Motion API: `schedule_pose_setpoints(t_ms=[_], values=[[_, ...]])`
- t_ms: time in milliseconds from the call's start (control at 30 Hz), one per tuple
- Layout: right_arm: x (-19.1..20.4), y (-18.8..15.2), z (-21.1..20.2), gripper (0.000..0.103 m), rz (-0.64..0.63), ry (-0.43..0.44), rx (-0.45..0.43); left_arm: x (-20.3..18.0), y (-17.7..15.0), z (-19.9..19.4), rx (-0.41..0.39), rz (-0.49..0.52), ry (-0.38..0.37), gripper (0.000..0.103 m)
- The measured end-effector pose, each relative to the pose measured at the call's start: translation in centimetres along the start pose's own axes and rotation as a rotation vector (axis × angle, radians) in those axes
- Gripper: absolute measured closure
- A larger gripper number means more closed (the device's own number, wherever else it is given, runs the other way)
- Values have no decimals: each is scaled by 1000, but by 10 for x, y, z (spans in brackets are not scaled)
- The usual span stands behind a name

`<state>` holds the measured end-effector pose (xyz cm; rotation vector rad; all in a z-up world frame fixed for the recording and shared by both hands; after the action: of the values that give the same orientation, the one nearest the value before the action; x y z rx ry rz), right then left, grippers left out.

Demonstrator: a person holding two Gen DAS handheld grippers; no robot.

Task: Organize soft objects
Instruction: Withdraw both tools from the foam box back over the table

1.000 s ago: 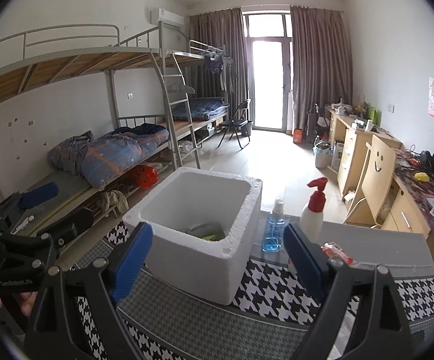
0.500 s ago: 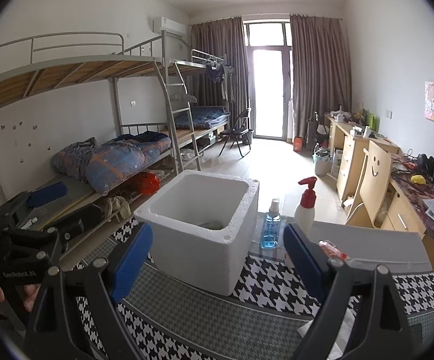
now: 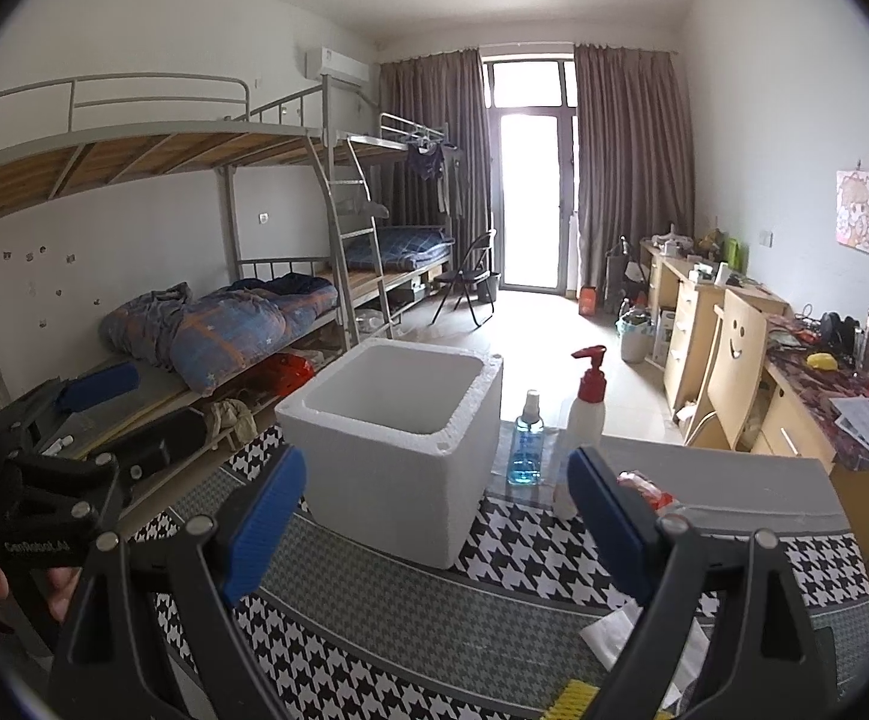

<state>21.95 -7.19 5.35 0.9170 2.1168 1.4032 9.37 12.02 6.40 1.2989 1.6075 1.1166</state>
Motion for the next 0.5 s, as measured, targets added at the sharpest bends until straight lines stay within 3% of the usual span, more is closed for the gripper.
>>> schedule_pose_setpoints(t_ms=[500], values=[[-8,-11,-15,11,8,-27,-10,-16,-12,-6,-9,14,-51,1]])
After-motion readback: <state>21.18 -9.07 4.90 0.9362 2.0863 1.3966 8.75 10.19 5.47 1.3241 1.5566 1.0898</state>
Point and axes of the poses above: each gripper's, at about its wrist camera, not at the fingertips, and z roughly the way its jaws point, x to its left, y to its top, the point moved 2 cm from there along z, roughly the way its jaws point, and after that the axes turned 5 degrees about -y, right-handed, at the moved point
